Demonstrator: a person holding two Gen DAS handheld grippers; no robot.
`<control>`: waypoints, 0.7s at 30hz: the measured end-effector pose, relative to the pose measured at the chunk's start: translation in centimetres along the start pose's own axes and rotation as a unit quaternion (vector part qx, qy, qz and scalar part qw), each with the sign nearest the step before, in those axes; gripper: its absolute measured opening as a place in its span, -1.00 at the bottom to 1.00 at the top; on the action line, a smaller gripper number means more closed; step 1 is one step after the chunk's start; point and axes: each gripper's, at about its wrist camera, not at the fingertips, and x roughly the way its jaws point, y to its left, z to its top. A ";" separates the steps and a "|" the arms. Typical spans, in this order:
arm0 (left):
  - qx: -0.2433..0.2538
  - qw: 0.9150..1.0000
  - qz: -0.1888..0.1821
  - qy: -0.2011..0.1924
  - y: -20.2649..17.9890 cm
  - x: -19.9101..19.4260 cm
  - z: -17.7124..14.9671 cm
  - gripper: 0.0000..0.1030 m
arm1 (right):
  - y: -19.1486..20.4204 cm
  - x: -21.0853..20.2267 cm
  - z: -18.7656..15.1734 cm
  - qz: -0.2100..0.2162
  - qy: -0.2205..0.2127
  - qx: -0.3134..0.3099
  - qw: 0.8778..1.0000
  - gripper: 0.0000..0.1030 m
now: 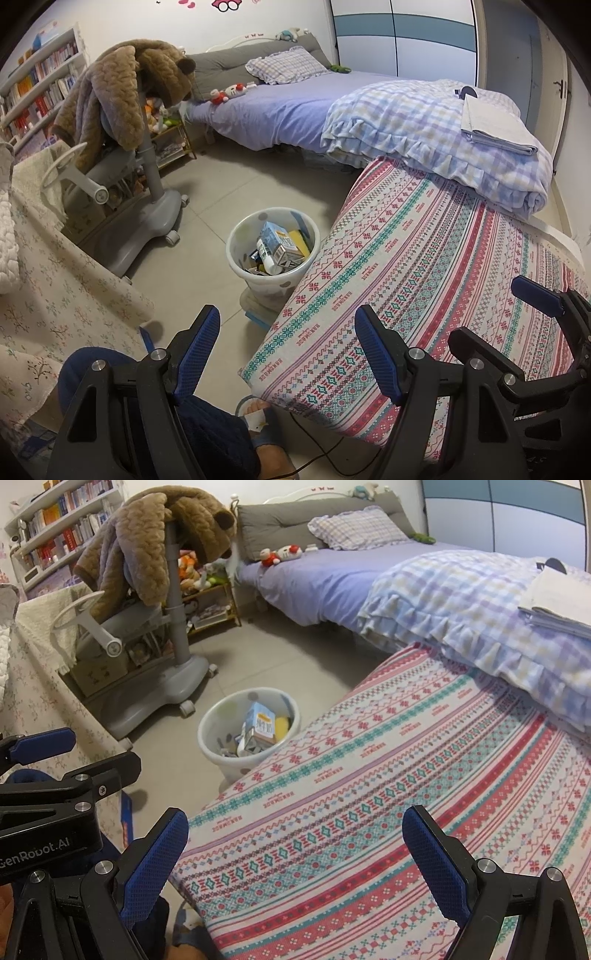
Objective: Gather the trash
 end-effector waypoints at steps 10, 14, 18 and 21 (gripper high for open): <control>0.002 1.000 0.010 -0.003 -0.2 0.1 0.0 0.52 | -0.1 0.2 -0.1 0.000 0.004 -0.002 1.000 0.88; -0.002 1.000 0.014 -0.002 -0.1 0.1 0.0 0.52 | -0.1 0.2 -0.1 0.001 0.005 -0.004 1.000 0.88; -0.004 1.000 0.017 -0.005 -0.1 0.0 0.0 0.51 | -0.2 0.2 -0.1 0.001 0.005 -0.004 1.000 0.88; -0.002 1.000 0.023 -0.016 -0.2 -0.3 -0.1 0.52 | -0.1 0.2 -0.1 0.002 0.005 -0.004 1.000 0.88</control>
